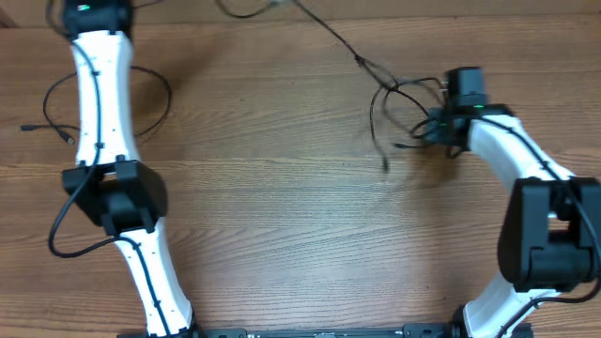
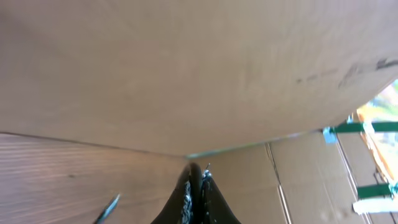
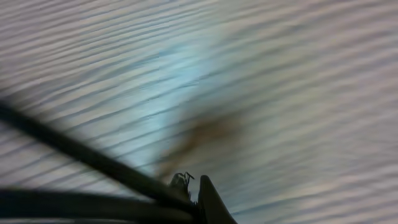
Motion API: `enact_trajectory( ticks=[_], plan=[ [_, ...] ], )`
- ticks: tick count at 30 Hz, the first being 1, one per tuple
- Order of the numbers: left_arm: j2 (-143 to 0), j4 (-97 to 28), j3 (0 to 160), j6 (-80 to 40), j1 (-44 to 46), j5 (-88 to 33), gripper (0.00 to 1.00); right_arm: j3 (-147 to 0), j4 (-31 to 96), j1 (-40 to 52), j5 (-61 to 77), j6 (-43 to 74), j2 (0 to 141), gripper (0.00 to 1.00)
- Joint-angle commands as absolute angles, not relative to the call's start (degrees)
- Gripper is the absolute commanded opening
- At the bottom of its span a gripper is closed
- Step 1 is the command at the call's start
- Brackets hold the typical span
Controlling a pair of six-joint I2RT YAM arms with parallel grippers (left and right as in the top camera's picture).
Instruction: Untangle cables
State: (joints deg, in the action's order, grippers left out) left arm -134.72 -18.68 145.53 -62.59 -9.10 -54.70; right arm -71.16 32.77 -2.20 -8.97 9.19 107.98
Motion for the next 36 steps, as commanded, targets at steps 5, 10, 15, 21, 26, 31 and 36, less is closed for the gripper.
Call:
enact_trajectory(
  ticks=[5,10,15,21,26,31,36],
  plan=[
    [-130.3,-17.7,146.4,-59.8,-13.2,-53.4,0.04,-70.9,33.8,-15.0,-12.0,10.1,108.4,0.04],
    [-127.2,-17.7,146.4,-57.3,-14.0,-53.4,0.04,-70.9,34.4,-20.8,-11.9,10.1,108.4,0.04],
    [-122.3,-18.1,146.4,-54.8,-14.9,-53.4,0.04,-70.9,36.3,-23.5,-11.2,10.1,108.4,0.04],
    [-116.7,-27.2,146.4,-46.2,-14.4,-53.0,0.04,-71.3,39.2,-22.8,-5.5,10.1,108.3,0.04],
    [-114.4,-40.3,146.4,-37.8,-11.0,-48.3,0.06,-74.0,42.1,-20.9,4.9,10.0,106.4,0.04],
    [-114.8,-46.7,146.4,-32.9,-6.0,-45.3,0.17,-79.6,48.4,-18.7,18.9,5.1,101.3,0.04],
    [-115.0,-50.0,146.4,-27.6,0.4,-44.3,0.31,-82.4,50.7,-16.1,32.7,1.4,94.0,0.04]
  ],
)
